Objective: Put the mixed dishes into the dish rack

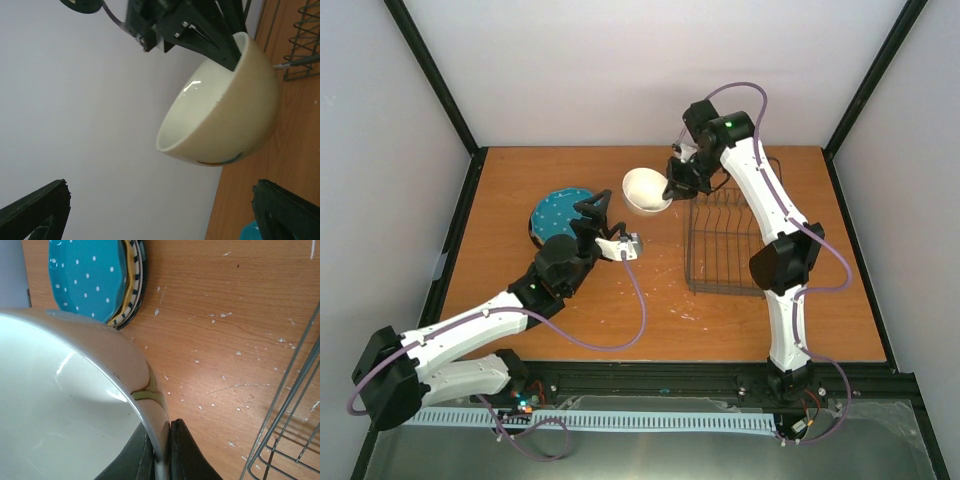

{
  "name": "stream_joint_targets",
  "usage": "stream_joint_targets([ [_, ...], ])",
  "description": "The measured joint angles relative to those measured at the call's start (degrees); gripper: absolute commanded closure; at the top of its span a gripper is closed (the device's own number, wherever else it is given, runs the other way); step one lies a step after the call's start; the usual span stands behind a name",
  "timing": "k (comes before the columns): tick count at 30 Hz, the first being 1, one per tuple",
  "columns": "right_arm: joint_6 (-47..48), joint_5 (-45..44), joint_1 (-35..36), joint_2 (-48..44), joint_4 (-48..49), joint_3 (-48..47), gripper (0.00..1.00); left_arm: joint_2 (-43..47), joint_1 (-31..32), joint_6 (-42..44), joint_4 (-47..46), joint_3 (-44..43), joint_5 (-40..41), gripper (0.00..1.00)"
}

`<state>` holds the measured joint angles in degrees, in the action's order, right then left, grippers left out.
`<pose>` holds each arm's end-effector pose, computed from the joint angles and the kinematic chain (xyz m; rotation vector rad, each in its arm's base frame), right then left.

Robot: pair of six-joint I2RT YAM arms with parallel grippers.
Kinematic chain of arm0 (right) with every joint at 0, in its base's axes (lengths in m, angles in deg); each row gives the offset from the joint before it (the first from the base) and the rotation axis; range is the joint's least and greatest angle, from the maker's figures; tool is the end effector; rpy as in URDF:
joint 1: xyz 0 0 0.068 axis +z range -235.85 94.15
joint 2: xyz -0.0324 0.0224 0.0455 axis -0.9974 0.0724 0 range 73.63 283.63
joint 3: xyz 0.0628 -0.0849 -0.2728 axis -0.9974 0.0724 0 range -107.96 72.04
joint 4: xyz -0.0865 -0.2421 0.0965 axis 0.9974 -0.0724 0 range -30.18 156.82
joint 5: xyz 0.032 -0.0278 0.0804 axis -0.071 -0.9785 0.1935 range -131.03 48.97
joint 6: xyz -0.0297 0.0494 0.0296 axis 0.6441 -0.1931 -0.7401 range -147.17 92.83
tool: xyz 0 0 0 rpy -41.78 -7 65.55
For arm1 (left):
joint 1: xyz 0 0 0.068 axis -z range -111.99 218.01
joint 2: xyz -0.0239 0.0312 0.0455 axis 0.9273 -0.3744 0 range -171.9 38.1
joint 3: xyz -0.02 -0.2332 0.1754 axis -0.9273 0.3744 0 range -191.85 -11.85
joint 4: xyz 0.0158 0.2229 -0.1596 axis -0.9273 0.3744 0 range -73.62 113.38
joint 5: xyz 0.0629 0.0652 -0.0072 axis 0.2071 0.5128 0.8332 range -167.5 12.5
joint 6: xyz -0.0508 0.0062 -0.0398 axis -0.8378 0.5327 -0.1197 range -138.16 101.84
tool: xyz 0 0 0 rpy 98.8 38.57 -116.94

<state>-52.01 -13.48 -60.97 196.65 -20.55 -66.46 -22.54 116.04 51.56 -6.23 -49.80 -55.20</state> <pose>0.3943 0.2086 0.3659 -0.1155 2.9392 0.8506 0.1905 -0.1831 0.3165 1.1873 1.0788 0.6004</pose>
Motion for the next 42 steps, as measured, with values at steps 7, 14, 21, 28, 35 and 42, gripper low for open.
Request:
stream_joint_targets([
  [7,0.2,2.9,0.0,-0.1,0.0,0.0,0.97,-0.2,1.0,1.2,-1.0,2.4,0.6,0.00],
  [14,0.4,4.5,0.0,-1.5,0.2,1.3,0.97,-1.9,4.5,2.8,-3.5,4.7,1.4,0.00],
  [21,1.3,4.6,1.0,-3.8,0.2,5.9,0.97,-4.7,5.4,6.4,-8.4,5.4,2.8,0.00],
  [28,1.7,4.4,3.7,-4.4,0.6,8.2,0.97,-5.0,5.5,9.0,-10.7,5.6,3.2,0.00],
  [35,1.7,5.5,5.3,-4.5,0.6,8.2,0.97,-5.2,5.5,9.6,-11.3,7.6,3.0,0.00],
  [42,1.7,6.0,7.5,-4.9,0.5,10.6,0.97,-5.2,5.5,10.5,-11.9,8.9,3.4,0.01],
])
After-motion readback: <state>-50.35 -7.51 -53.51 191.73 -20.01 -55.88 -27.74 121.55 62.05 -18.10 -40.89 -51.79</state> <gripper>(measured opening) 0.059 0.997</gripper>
